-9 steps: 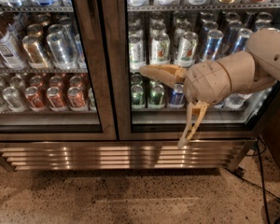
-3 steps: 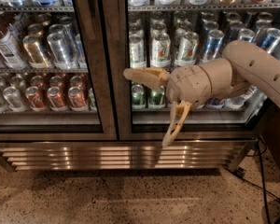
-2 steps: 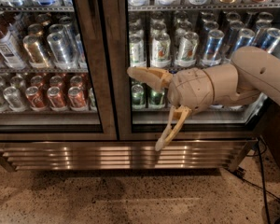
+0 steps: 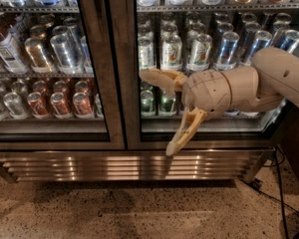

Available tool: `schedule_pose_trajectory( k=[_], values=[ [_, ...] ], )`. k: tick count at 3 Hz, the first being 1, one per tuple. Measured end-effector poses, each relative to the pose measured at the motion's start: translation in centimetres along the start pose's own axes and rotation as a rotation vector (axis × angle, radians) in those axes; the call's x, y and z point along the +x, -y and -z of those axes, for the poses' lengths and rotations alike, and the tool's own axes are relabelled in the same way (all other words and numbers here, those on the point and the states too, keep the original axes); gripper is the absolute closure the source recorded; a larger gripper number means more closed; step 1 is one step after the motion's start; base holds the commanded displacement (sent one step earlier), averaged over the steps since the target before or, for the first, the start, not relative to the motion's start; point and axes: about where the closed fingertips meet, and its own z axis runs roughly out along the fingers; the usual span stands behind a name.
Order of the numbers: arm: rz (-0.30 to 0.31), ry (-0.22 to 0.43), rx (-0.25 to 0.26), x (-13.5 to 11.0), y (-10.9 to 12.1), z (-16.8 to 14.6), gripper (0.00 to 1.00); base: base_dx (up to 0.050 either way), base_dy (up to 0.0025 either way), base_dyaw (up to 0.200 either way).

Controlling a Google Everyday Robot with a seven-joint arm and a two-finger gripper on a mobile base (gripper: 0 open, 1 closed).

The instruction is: Open right fridge door

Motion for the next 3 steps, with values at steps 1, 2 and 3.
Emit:
schedule_pose_trajectory(
  k=[1,2,3],
  values=[
    [0.005,-0.005,0.004,-0.5,0.6,0.1,0.00,0.000,0.00000,0.000],
    [-0.009,-0.015,0.032,-1.5,3.2,1.4,0.00,0.000,0.00000,0.000],
    [-0.003,-0.037,0.081,-3.8,7.2,3.1,0.00,0.000,0.00000,0.000]
  ],
)
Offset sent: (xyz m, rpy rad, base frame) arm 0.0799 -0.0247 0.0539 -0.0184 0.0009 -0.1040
